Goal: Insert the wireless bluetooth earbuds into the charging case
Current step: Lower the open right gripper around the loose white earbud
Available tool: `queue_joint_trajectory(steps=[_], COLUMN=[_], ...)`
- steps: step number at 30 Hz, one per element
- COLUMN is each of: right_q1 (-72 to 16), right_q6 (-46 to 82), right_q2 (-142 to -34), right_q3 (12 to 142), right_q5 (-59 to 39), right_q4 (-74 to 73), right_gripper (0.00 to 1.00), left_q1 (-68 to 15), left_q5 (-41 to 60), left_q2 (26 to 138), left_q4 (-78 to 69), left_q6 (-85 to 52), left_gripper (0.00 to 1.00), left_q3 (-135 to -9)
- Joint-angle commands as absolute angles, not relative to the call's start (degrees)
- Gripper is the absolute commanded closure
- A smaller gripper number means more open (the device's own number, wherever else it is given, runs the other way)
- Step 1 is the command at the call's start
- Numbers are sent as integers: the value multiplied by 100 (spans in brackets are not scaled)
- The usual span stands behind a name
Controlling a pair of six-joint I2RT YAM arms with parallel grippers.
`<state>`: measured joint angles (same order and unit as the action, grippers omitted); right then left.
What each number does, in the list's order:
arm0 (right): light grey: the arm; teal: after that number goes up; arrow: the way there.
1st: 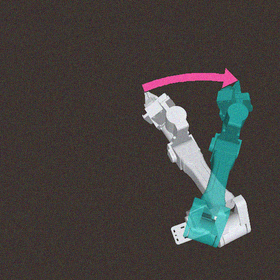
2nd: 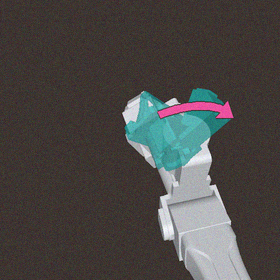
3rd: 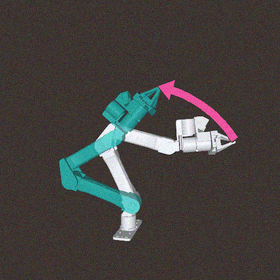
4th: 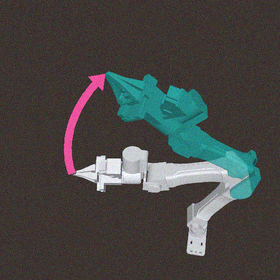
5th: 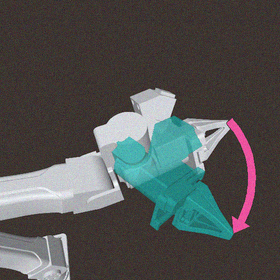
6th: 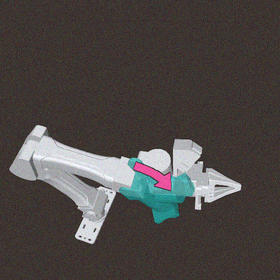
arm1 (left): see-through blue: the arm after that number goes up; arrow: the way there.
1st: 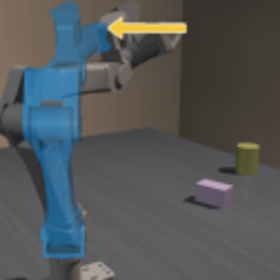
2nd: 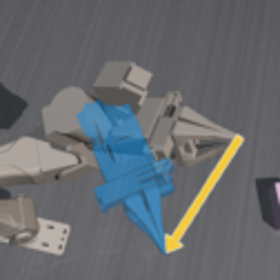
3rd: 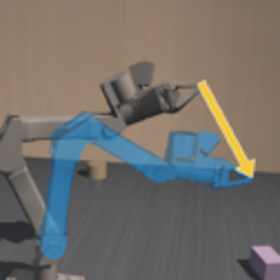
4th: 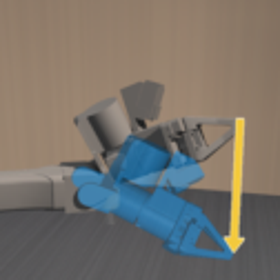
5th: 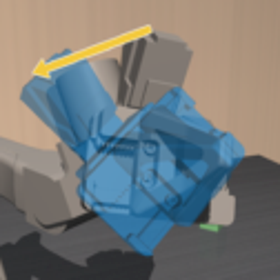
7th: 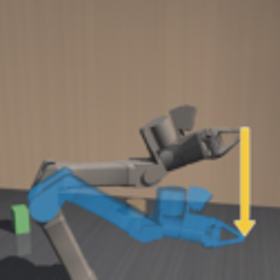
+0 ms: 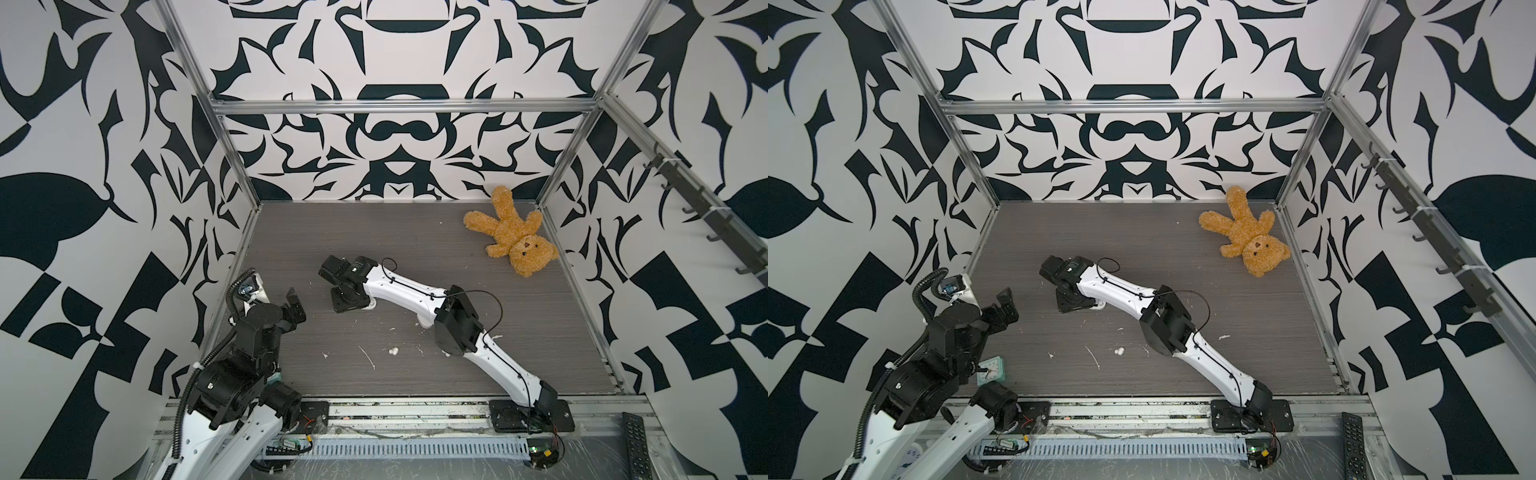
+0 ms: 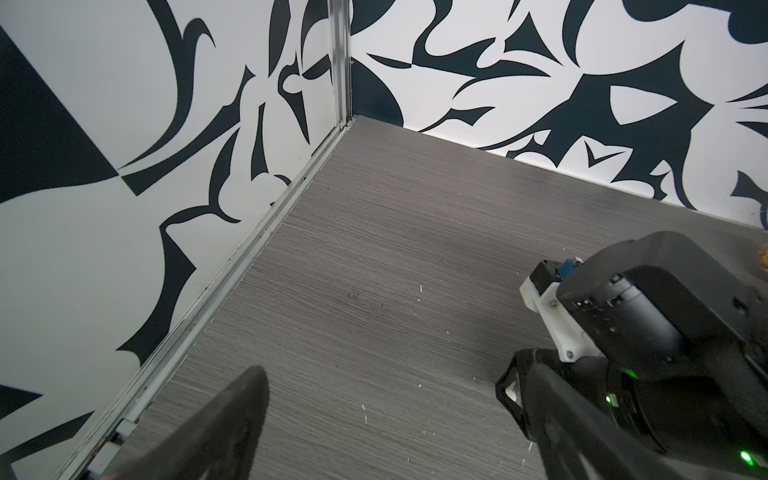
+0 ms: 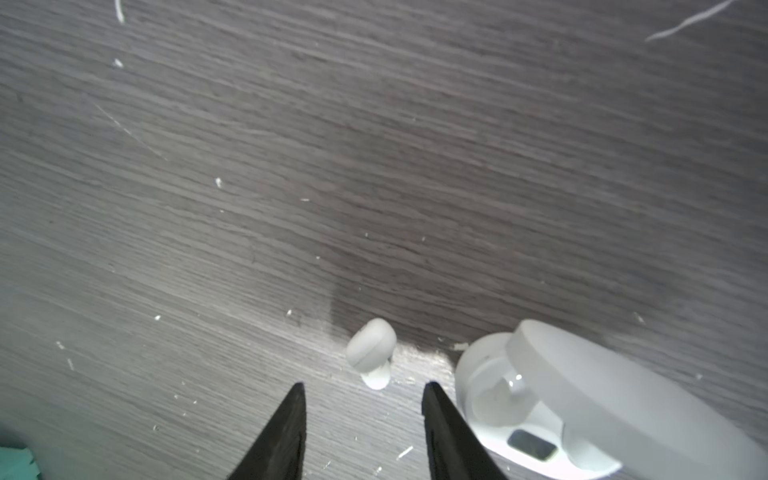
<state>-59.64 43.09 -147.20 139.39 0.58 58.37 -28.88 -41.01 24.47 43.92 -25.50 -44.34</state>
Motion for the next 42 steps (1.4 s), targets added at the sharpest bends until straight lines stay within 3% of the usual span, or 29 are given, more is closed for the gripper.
queue_joint_trajectory(steps=[1,18,34,42], right_q1=[-5941,-5832,-5810,-5811], right_q6=[4152,4113,4132,4142], right_q2=[-14645,-14844,-14984,-14998], right_q3=[14189,14294,14299,14212], right_q5=[10,-141,-259,-297], right_q4=[5785,5775,5810,5816], right_gripper=[53,62,80,72], left_q1=[-2874,-2866,-2873,-2866], left_q5=[-4106,-4090,-4086,-4079], left_q2=[2452,2469,2461,2452], left_q4=[4373,4352,4335,4325], left_q6=[-2549,-2533,-2516,-2514], left_gripper=[1,1,1,1], left_q3=[-4338,-4324,-4315,-4307])
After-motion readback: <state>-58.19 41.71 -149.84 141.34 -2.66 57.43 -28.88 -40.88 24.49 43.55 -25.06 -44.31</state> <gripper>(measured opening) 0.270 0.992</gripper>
